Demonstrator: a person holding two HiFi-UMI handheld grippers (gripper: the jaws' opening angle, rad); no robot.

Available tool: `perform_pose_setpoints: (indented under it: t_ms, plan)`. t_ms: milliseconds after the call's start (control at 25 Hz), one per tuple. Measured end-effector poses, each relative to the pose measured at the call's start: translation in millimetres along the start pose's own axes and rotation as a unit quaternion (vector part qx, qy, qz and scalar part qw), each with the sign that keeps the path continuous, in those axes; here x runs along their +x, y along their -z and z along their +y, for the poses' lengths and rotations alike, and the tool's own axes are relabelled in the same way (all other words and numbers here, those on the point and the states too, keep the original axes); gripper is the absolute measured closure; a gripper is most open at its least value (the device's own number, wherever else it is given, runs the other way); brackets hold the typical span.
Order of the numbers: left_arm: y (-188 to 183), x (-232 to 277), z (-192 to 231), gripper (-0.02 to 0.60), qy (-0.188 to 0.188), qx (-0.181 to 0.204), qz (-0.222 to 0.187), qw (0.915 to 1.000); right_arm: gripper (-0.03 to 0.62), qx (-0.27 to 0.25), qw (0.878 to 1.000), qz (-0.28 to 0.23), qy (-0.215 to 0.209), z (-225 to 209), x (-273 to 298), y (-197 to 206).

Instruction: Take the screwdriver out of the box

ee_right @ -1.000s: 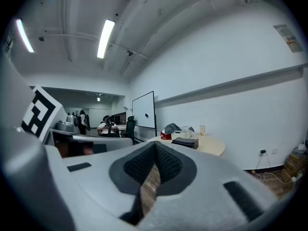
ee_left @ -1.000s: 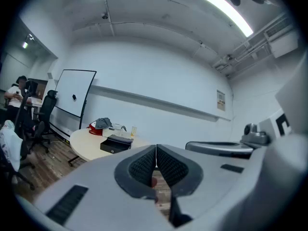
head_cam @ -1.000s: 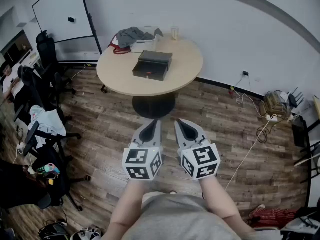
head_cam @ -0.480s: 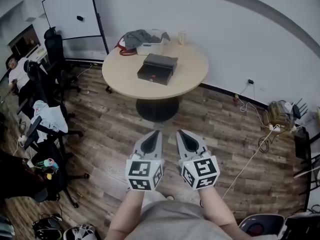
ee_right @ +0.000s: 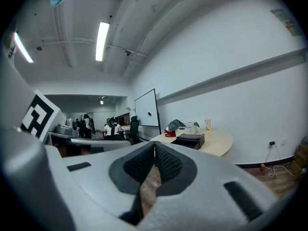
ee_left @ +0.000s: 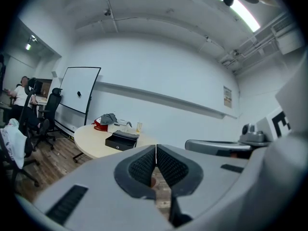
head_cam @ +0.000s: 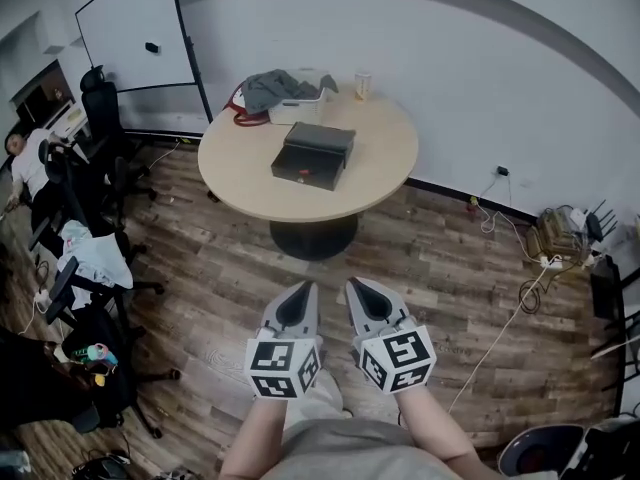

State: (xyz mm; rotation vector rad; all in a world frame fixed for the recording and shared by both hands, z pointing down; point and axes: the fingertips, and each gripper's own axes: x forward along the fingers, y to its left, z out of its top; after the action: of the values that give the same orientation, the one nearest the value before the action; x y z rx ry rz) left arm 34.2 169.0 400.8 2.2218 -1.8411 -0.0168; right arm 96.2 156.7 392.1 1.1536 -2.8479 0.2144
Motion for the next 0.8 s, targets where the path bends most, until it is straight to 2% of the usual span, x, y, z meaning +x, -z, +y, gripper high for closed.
perform_pose_setpoints:
  t_ms: [280,480,800]
  plan:
    - [-21.9,93.3,42.5,0.575,0.025,-0.003,0.000,0.9997,0.594,-0.012,0.999,0.000,0.034,-52.8,76.2,-18.8]
    - [-38.5,158.0,77.3,0.575,0.039,0.012,0.016,0.9990,0.594,0.012,0.998,-0.002,0.053,-92.3,140.4,-33.6]
    - [-61.4,231.3,135.9,0.575,0.045,0.015,0.021,0.9987,0.594,0.007,0.998,0.001,0.066,-123.9,227.8,-54.6]
